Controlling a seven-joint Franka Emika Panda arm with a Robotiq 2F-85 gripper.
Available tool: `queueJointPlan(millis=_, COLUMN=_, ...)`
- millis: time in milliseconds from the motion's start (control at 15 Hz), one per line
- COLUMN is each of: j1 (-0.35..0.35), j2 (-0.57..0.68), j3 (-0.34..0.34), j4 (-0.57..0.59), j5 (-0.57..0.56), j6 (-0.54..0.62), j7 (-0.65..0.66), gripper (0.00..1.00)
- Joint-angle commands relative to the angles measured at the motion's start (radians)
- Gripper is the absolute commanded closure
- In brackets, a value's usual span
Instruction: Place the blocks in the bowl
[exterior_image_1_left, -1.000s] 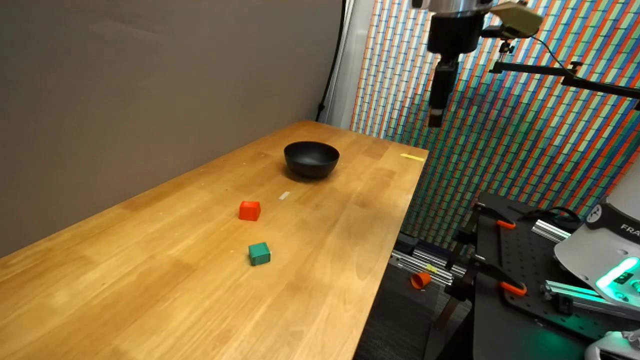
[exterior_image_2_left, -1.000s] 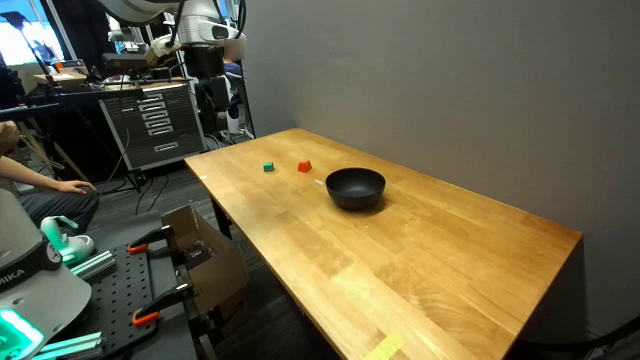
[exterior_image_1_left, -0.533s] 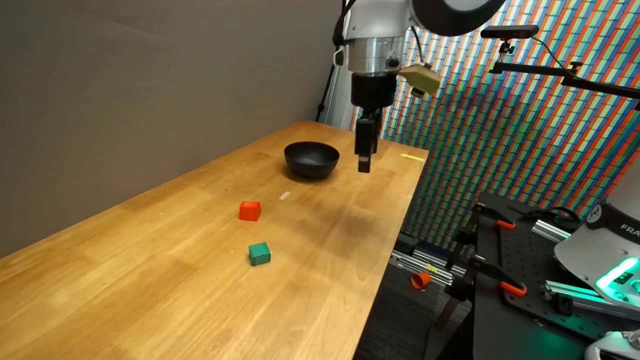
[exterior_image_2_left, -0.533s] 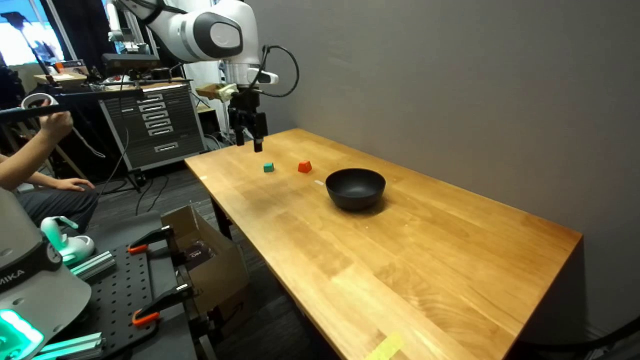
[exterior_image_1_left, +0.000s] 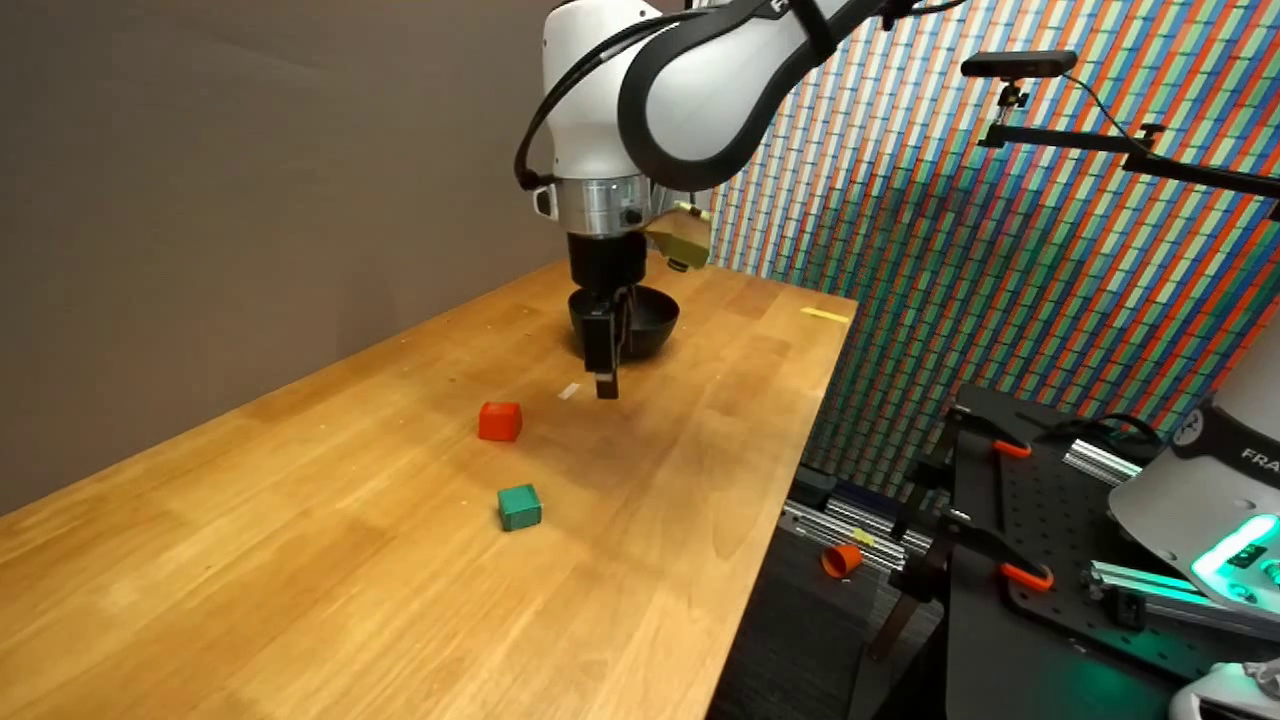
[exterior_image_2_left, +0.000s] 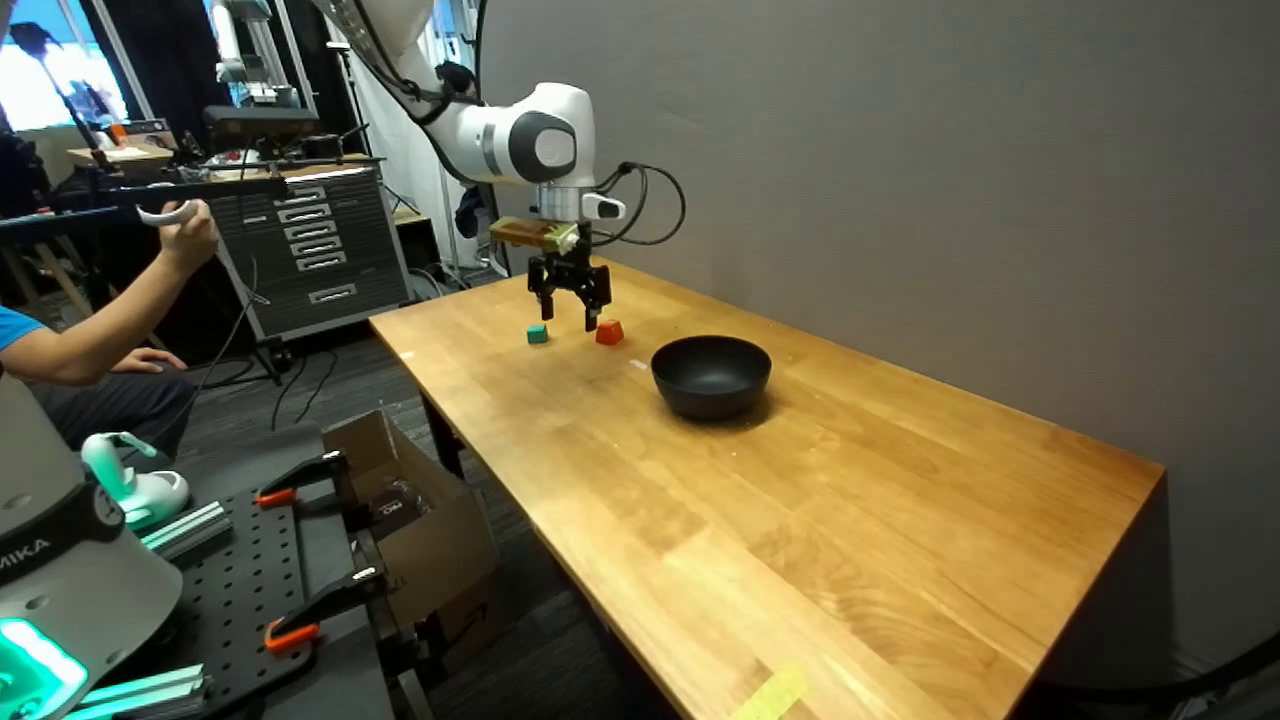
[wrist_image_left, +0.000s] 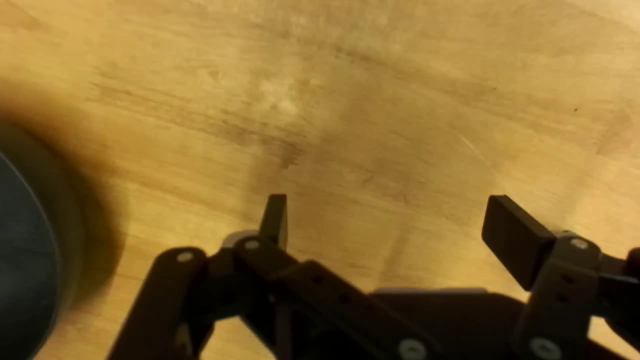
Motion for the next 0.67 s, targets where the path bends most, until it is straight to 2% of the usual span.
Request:
queueJointPlan(millis=0, j1=0.016, j2=0.181, j3=-0.019, j4=0.246, j5=0.005, j6=-0.073, j7=-0.093, gripper=0.0)
queueJointPlan(millis=600, j1=0.045, j2=0.463, j3=-0.015, j4=0.683, j5=0.015, j6=-0.269, j7=-0.184, gripper=0.0)
